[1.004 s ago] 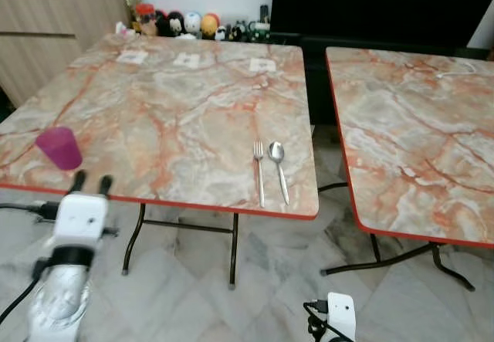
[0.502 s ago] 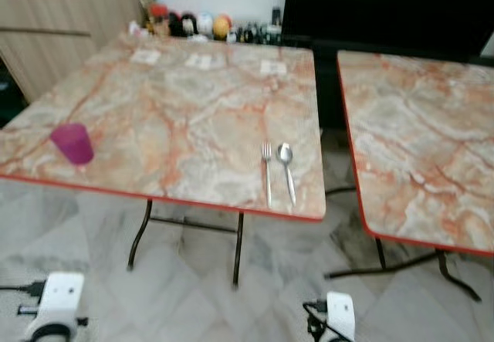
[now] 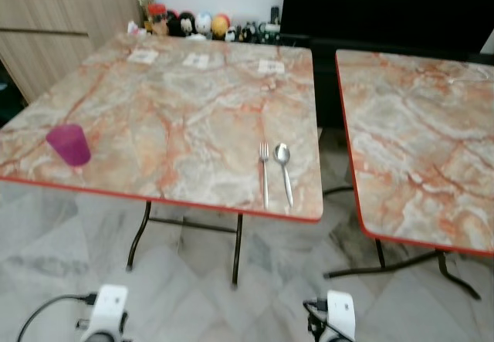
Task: Setting the table
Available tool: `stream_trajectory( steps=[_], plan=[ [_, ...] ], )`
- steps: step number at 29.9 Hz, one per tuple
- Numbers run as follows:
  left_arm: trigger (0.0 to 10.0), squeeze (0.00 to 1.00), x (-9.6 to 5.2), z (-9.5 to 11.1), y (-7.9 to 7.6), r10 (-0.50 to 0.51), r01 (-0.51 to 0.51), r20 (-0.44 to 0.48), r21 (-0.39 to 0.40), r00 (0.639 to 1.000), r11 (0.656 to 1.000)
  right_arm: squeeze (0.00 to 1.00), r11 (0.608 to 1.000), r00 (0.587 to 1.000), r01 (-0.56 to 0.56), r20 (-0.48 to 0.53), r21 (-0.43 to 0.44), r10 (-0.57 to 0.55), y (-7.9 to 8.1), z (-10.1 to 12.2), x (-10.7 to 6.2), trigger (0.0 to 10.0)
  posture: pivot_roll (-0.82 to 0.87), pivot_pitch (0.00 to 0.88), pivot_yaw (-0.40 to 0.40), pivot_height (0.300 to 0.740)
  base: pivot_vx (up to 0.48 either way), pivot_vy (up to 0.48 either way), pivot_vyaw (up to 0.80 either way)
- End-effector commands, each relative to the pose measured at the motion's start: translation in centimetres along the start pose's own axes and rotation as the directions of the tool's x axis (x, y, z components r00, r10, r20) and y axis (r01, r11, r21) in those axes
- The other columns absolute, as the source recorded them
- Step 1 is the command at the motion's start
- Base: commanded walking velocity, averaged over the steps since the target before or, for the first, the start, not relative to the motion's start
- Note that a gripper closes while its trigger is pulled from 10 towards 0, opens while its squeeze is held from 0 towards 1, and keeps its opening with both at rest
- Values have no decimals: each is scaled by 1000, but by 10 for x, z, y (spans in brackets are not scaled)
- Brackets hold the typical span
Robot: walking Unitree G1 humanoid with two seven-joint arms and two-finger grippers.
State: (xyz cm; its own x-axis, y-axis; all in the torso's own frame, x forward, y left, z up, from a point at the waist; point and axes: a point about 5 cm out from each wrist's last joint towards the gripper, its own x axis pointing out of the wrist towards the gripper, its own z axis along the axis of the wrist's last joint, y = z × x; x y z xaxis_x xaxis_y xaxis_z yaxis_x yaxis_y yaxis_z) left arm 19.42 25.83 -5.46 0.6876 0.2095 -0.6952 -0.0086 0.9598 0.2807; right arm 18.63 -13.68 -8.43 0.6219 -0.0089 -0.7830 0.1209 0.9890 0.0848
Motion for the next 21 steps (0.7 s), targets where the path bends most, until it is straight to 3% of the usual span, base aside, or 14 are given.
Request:
stream_trajectory(
  steps=[1, 4, 6, 9, 21],
  plan=[
    [10000, 0, 2, 2, -6, -37, 37, 3, -42, 999, 998, 0, 1000, 1000, 8, 7, 20, -8, 0, 0, 0, 10000, 135, 0, -48, 740, 0, 0, 0],
    [10000, 0, 4, 5, -12, -25, 25, -9, -16, 1000, 1000, 0, 1000, 1000, 8, 0, 3, -8, -1, 0, 0, 10000, 153, 0, -59, 740, 0, 0, 0],
    [10000, 0, 6, 8, -15, -20, 20, -12, -48, 1000, 999, 0, 1000, 1000, 5, -4, -2, -5, 0, -1, 0, 10000, 136, 0, -54, 740, 0, 0, 0],
    [10000, 0, 6, 6, -20, -78, 78, -26, -19, 997, 997, 0, 1000, 1000, 5, -3, 6, -5, 0, -1, 0, 10000, 129, 0, -47, 740, 0, 0, 0],
    [10000, 0, 3, -5, -23, -121, 123, -63, 27, 991, 992, 0, 1000, 1000, 11, -5, 9, -11, 0, -3, -1, 10000, 124, 0, -40, 740, 0, 0, 0]
  ],
)
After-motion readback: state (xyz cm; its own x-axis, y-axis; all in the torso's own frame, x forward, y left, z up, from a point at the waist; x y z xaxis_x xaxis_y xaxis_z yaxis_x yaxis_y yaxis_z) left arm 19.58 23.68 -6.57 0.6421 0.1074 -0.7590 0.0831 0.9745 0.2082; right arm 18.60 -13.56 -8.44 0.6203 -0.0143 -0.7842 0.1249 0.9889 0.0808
